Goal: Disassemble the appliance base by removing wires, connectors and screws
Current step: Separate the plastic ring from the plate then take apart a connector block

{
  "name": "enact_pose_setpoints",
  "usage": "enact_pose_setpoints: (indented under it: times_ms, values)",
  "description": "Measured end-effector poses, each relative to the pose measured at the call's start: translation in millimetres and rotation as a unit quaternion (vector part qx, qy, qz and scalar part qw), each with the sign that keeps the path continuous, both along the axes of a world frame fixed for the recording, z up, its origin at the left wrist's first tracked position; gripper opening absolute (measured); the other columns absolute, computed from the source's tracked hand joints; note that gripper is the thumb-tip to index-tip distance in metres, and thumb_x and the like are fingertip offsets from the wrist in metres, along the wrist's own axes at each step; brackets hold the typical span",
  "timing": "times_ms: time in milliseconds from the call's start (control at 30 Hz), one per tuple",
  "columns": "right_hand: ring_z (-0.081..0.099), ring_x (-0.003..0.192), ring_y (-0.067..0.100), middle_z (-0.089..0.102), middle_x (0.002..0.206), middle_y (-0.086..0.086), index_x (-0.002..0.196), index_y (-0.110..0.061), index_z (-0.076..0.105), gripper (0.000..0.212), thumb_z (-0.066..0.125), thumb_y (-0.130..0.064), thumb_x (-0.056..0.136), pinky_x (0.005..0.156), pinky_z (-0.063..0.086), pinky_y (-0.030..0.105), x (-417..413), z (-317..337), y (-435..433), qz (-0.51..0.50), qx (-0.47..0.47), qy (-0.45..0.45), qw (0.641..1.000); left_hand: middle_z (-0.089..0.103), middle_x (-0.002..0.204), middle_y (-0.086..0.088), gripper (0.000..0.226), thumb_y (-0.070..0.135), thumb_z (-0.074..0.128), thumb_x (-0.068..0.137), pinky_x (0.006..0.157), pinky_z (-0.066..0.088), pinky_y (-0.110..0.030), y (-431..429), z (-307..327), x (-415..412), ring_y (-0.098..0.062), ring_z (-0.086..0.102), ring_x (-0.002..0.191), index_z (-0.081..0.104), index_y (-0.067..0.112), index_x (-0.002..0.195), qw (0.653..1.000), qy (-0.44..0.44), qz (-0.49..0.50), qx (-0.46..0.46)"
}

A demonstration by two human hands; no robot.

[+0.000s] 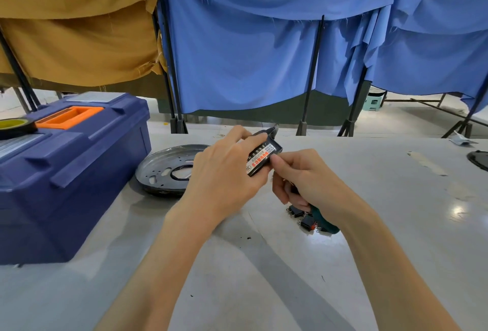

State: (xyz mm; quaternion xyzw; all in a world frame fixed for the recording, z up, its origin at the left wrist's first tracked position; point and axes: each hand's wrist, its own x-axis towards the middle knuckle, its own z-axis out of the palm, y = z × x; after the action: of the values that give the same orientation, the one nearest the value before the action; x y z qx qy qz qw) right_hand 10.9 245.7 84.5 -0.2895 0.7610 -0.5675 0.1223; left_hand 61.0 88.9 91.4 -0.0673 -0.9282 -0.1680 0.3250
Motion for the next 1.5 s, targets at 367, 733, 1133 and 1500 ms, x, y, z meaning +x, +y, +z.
enact_pose_setpoints:
  times_ms: [367, 733, 1133, 1500]
  values:
    - [0.028, 0.035, 0.014, 0.053, 0.051, 0.007, 0.087, -0.003, 0.069, 0.039, 0.043, -0.026, 0.103, 0.036, 0.029, 0.024, -7.8, -9.3, 0.7, 0.029, -0.030, -0.025, 0.999, 0.056, 0.120, 0.009, 0.054, 0.045, 0.064, 0.086, 0.075, 0.054, -0.039, -4.9, -5.7, -1.8, -0.015, 0.060, 0.097, 0.052, 0.029, 0.136, 1.000, 0.006, 0.005, -0.002]
    - [0.032, 0.032, 0.011, 0.053, 0.044, 0.003, 0.073, -0.014, 0.070, 0.041, 0.045, -0.027, 0.102, 0.035, 0.032, 0.022, -3.9, -8.3, -4.1, -0.018, -0.014, 0.059, 0.998, 0.052, 0.125, 0.009, 0.057, 0.048, 0.061, 0.088, 0.077, 0.053, -0.038, -7.6, -5.3, -4.0, -0.016, 0.057, 0.101, 0.047, 0.029, 0.140, 1.000, -0.014, 0.005, -0.013]
    - [0.047, 0.040, 0.005, 0.055, 0.042, -0.006, 0.075, -0.016, 0.070, 0.038, 0.045, -0.028, 0.102, 0.051, 0.044, 0.014, -5.2, -11.6, -6.7, -0.062, 0.020, 0.174, 0.983, 0.053, 0.123, 0.008, 0.055, 0.046, 0.061, 0.088, 0.074, 0.052, -0.036, -6.0, -6.5, -4.2, -0.017, 0.058, 0.097, 0.049, 0.027, 0.138, 1.000, -0.008, 0.007, 0.006]
    - [0.033, 0.030, 0.006, 0.051, 0.040, 0.000, 0.064, -0.019, 0.069, 0.044, 0.047, -0.026, 0.102, 0.036, 0.033, 0.018, -3.8, -11.7, -7.0, -0.039, -0.033, 0.080, 0.995, 0.054, 0.123, 0.007, 0.056, 0.045, 0.064, 0.087, 0.074, 0.053, -0.039, -5.1, -9.0, -5.3, -0.017, 0.059, 0.097, 0.050, 0.025, 0.138, 1.000, 0.002, 0.000, 0.021]
